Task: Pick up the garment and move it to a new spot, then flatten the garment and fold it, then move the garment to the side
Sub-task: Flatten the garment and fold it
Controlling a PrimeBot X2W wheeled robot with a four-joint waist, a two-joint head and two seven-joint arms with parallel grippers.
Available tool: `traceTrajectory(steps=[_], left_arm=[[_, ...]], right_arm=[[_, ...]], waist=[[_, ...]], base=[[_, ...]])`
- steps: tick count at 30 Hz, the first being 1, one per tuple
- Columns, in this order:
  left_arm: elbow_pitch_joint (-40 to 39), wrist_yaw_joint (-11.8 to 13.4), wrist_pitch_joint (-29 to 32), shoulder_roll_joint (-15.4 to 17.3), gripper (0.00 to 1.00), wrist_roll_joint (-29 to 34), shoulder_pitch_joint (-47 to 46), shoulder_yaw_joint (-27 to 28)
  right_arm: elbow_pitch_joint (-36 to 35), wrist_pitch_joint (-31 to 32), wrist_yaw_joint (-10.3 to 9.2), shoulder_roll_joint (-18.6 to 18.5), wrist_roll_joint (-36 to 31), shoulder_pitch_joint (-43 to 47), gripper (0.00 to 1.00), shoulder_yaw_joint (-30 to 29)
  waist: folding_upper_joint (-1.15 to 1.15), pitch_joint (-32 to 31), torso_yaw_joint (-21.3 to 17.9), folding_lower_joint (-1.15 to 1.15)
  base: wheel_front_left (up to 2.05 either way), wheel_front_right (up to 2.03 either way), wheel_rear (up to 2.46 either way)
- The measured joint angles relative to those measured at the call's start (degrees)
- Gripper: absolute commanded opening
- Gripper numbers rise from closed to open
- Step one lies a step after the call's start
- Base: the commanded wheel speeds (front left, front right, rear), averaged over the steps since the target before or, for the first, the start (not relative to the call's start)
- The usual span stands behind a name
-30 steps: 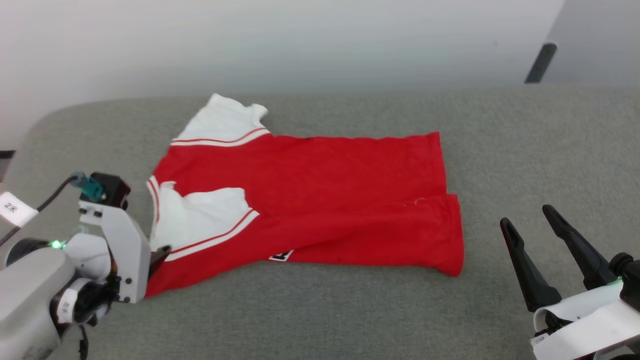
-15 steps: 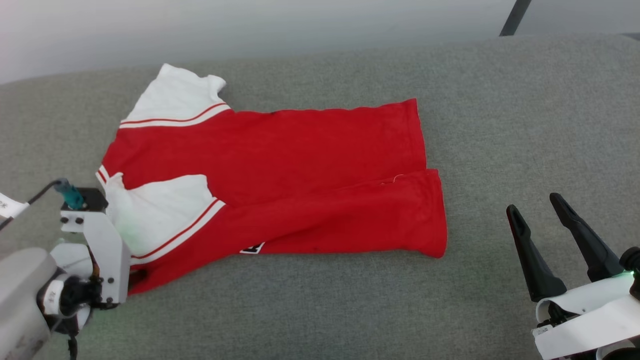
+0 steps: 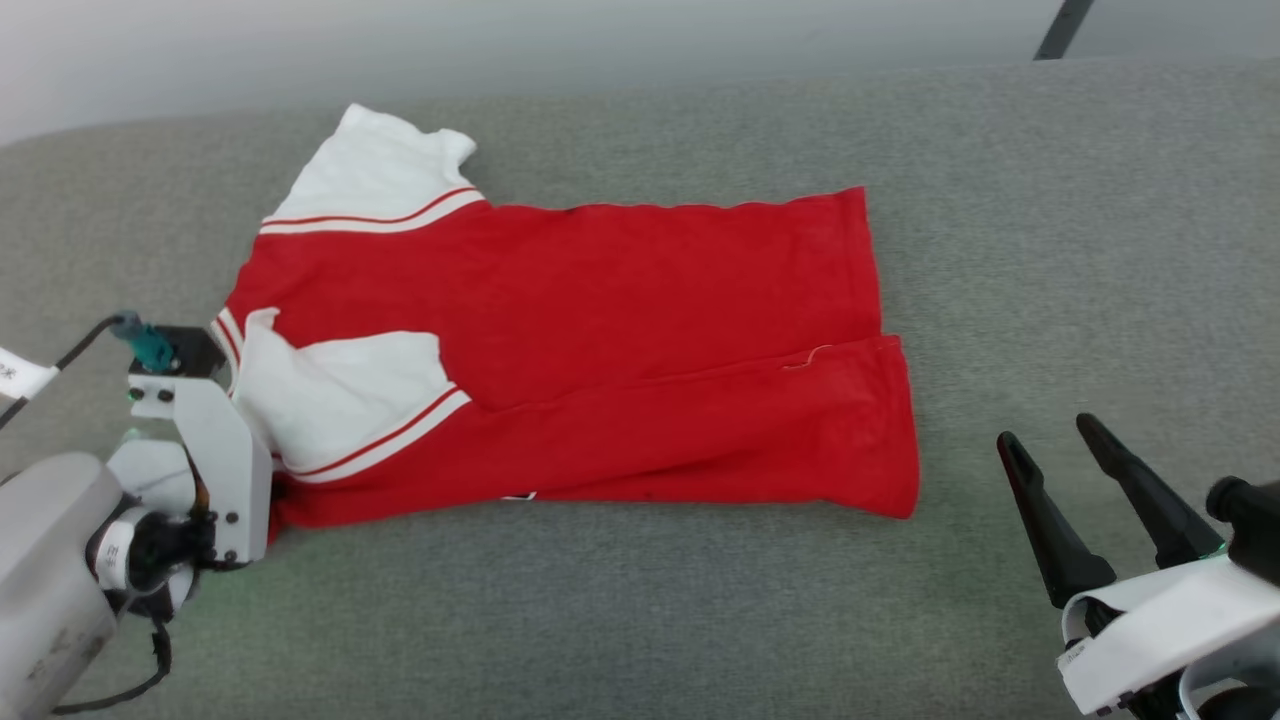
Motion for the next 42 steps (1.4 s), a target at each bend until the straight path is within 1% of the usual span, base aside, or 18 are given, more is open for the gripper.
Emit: traceTrajectory(steps=[6, 11, 15, 20, 23, 24, 25, 29, 32, 38, 42], left_arm=[[2.16, -1.83, -0.31, -2.1, 0.0, 0.83, -1.89, -0.34], [4.14, -3.18, -0.49, -5.0, 0.0, 2.18, -3.82, -0.9], [6.14, -4.33, -1.0, -7.3, 0.0, 2.71, -5.22, -1.11], [8.84, -5.86, -1.51, -9.89, 0.0, 3.14, -6.61, -1.26], [10.53, -6.86, -1.99, -11.11, 0.0, 3.14, -7.12, -1.27], [10.98, -7.24, -2.02, -11.47, 0.0, 3.16, -7.31, -1.29], [11.41, -7.39, -2.22, -11.77, 0.0, 3.22, -7.46, -1.3], [13.29, -8.65, -2.69, -12.66, 0.0, 3.21, -7.95, -1.24], [14.54, -9.07, -2.82, -13.03, 0.0, 3.11, -8.21, -1.08], [15.57, -9.79, -2.21, -13.12, 0.0, 2.85, -8.23, -1.16], [15.07, -9.61, -0.6, -12.93, 0.0, 2.67, -8.2, -1.53]], right_arm=[[3.79, 6.21, 0.0, 0.21, 0.98, -1.72, 1.0, 0.04], [8.05, 12.2, 0.0, 0.27, 1.33, -3.79, 1.0, 0.0], [11.65, 16.6, 0.0, 1.0, 1.13, -6.28, 1.0, 0.51], [17.14, 22.46, -0.01, 2.4, -1.29, -9.0, 1.0, 1.07], [19.15, 24.72, -0.01, 3.37, -2.94, -10.89, 1.0, 1.4], [19.68, 25.36, -0.01, 3.59, -3.35, -11.44, 0.47, 1.54], [20.05, 25.93, -0.01, 3.69, -3.5, -11.84, 0.0, 1.64], [20.71, 27.1, -0.03, 3.67, -3.48, -13.07, 0.0, 1.74], [20.65, 27.71, 0.02, 3.52, -2.93, -13.21, 0.0, 1.04], [19.54, 30.21, 0.03, 1.47, -1.87, -13.33, 0.0, -0.91], [17.69, 32.41, 0.03, 0.18, -0.55, -12.51, 0.0, -2.04]], waist=[[0.0, 0.54, 1.87, 0.0], [0.0, 1.15, 4.02, 0.0], [0.0, 1.76, 5.74, 0.0], [0.0, 2.45, 7.44, 0.0], [0.0, 2.76, 8.13, 0.0], [0.0, 2.83, 8.32, 0.0], [0.0, 2.91, 8.48, 0.0], [0.0, 3.02, 8.92, 0.0], [0.0, 2.77, 9.06, 0.0], [0.0, 1.47, 9.44, 0.0], [0.0, 0.31, 9.94, 0.0]], base=[[0.0, 0.0, 0.0], [0.0, 0.0, 0.0], [0.0, 0.0, 0.0], [0.0, 0.0, 0.0], [0.0, 0.0, 0.0], [0.0, 0.0, 0.0], [0.0, 0.0, 0.0], [0.0, 0.0, 0.0], [0.0, 0.0, 0.0], [0.0, 0.0, 0.0], [0.0, 0.0, 0.0]])
